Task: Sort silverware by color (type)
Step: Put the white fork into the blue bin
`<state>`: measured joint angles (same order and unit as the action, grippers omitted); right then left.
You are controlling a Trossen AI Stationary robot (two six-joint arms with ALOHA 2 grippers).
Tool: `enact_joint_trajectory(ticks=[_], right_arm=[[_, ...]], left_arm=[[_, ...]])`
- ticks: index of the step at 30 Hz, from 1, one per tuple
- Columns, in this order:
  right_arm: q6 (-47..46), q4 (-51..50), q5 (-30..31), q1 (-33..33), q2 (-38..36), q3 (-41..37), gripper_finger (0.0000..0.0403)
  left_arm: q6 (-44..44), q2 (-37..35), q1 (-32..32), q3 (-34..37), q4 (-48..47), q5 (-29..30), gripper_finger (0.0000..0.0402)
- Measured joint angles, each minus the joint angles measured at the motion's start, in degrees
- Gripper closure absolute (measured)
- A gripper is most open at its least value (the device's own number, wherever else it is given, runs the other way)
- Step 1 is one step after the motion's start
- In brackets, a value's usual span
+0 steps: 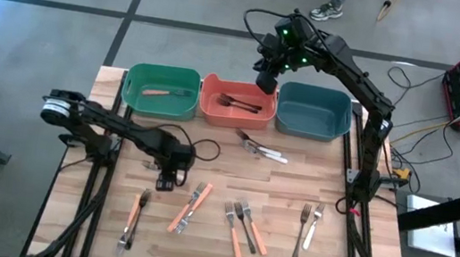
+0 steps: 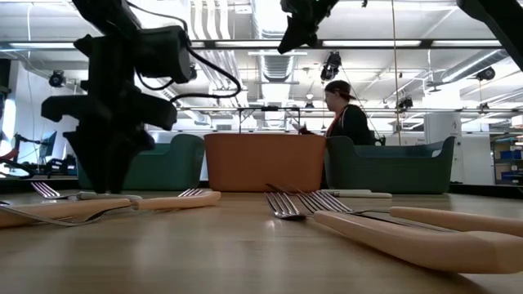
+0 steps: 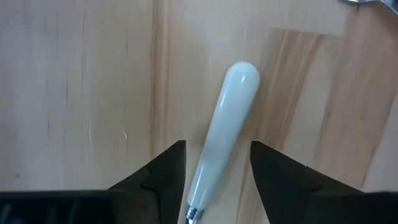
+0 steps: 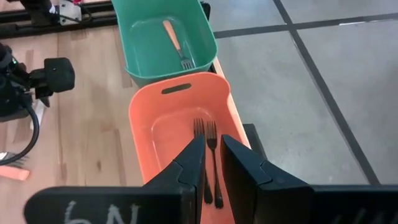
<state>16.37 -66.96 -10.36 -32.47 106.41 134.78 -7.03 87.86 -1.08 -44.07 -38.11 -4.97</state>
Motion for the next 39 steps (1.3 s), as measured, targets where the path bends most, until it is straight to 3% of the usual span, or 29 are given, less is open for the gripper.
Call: enact_joint_trajectory(ticks=[8,18,29,39], right_arm=[[0.3,-0.4,0.0,-0.2,-0.2,0.0,0.0360],[1.7,-0.5,0.0,-0.2,-1.1,0.0,0.0360],[1.7,-0.6,-0.4,-2.1,-3.9,0.0,0.0360],[0.3,0.0,-14.8,-6.3,-5.2,0.0,0.0360]], left_arm=[[-0.5,2.6,0.0,-0.3,0.4,2.3,0.0266],[-1.1,3.2,0.0,-0.2,0.7,3.3,0.0372],[-0.6,-1.8,0.5,-1.0,-1.0,4.0,0.0374],[2.3,-13.5,7.6,-9.7,-4.6,9.6,0.0374]])
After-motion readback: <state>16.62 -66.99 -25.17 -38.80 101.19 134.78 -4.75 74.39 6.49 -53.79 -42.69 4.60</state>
